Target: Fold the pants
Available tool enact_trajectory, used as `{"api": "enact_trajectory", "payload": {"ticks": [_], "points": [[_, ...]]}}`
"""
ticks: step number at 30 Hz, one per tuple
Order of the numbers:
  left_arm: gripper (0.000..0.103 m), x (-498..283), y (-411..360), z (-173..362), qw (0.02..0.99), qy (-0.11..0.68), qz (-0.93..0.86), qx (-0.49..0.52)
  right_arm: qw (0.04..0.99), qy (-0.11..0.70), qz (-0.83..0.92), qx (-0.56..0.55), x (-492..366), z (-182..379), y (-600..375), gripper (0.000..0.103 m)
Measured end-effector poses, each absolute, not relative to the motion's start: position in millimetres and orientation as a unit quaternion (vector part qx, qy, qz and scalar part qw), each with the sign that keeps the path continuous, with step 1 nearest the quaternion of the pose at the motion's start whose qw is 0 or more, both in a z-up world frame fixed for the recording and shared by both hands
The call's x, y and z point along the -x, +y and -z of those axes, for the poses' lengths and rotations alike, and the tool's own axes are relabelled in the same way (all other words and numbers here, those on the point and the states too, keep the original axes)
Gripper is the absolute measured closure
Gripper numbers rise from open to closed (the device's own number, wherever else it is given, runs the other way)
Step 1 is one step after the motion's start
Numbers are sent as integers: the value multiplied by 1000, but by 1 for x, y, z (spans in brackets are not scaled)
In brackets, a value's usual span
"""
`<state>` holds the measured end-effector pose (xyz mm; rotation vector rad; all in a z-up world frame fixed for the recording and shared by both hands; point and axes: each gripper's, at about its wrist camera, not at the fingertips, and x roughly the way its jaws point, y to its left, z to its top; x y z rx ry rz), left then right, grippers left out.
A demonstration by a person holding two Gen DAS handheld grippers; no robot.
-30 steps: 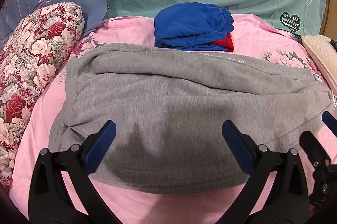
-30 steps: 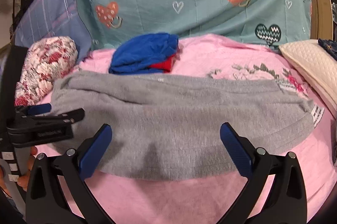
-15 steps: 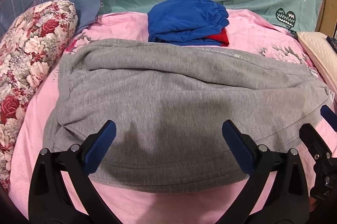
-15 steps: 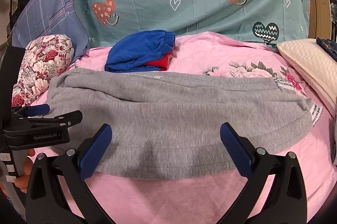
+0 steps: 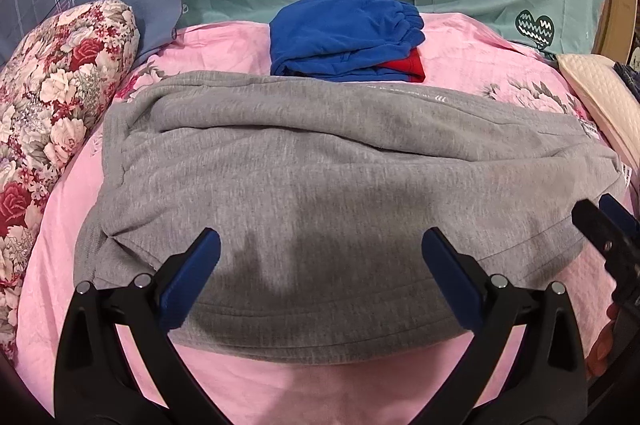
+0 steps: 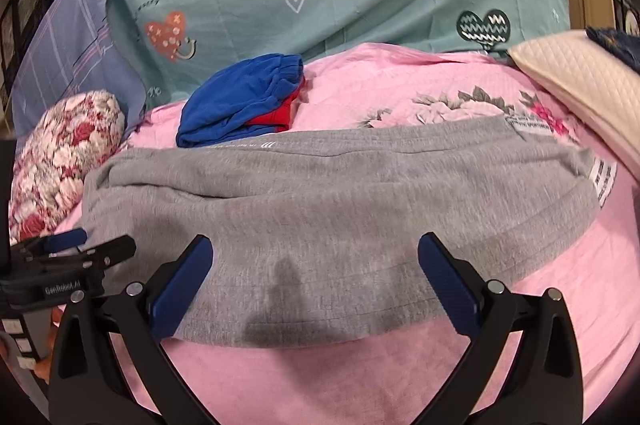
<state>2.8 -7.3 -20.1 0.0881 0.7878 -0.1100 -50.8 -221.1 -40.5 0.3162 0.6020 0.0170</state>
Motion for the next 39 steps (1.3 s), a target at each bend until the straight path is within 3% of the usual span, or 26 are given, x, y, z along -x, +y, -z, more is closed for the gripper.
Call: {"api": "enact_trajectory", "payload": {"ticks": [15,23,28,33,39], "points": [[2,6,-23,23,924,370,79,-58,930,297,-2,-214,50,45,-241,1],[2,27,-28,0,939,324,86,-73,951,264,-27,-161,61,26,-214,1],[2,51,-5,-22,943,308,121,-23,974,209,-38,-82,80,3,-186,1],[2,84,30,-46,958,265,109,25,961,216,-80,-153,100,-16,-202,1],[2,108,56,-60,966,254,43,-34,954,243,-22,-171,128,-17,-250,1]]}}
